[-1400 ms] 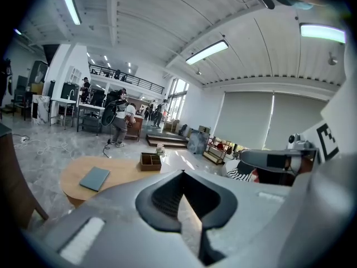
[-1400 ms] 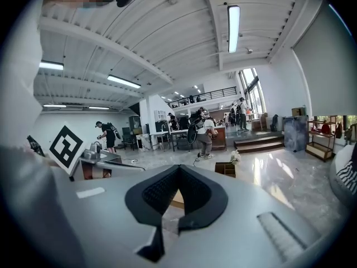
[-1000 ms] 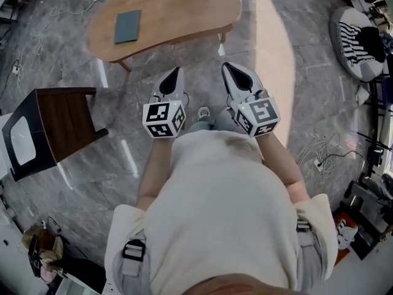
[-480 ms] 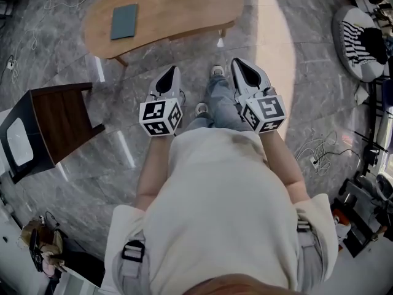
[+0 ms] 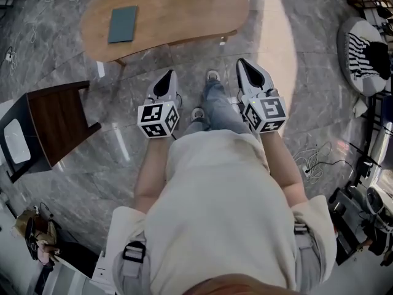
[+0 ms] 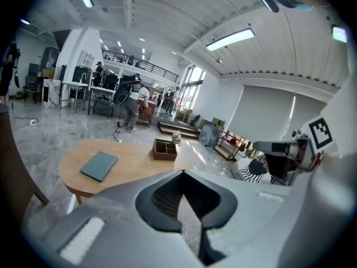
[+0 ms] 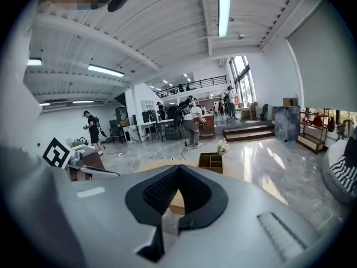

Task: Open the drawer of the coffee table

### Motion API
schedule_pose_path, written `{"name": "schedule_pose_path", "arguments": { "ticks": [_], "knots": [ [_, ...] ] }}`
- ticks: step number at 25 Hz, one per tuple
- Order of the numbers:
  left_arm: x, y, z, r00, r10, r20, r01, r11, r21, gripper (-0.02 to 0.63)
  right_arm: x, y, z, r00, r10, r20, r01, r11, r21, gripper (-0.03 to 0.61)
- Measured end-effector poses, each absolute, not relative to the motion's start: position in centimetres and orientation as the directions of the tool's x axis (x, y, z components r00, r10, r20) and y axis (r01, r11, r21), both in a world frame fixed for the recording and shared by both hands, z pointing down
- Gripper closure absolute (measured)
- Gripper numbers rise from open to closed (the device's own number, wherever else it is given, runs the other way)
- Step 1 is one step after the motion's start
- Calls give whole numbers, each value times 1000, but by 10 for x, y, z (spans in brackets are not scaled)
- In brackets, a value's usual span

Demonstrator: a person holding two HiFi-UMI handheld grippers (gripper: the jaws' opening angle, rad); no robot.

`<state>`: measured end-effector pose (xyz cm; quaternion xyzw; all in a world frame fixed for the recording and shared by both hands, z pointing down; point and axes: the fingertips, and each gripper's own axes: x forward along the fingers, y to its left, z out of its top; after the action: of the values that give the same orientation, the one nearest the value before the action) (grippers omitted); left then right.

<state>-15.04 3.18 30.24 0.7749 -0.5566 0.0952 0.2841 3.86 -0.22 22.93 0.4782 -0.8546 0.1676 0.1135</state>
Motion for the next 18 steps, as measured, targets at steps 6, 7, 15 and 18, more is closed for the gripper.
{"name": "schedule_pose_path", "arguments": {
  "ticks": [6, 7, 15, 18],
  "knots": [
    [-149, 4, 340, 338, -789, 513, -923, -173, 343, 613, 55, -46, 264, -515, -753, 409, -855, 485, -183, 577],
    [-148, -1, 347, 338, -784, 521, -924, -170, 343, 613, 58, -52, 271, -514, -748, 419, -855, 484, -185, 577],
    [-143, -32, 413, 317, -737, 597, -929, -114, 353, 613, 75, -96, 342, -498, -698, 514, -859, 480, -180, 577],
    [-143, -51, 439, 269, -724, 635, -939, -52, 339, 613, 90, -117, 372, -500, -671, 547, -857, 476, -200, 577]
  ]
}}
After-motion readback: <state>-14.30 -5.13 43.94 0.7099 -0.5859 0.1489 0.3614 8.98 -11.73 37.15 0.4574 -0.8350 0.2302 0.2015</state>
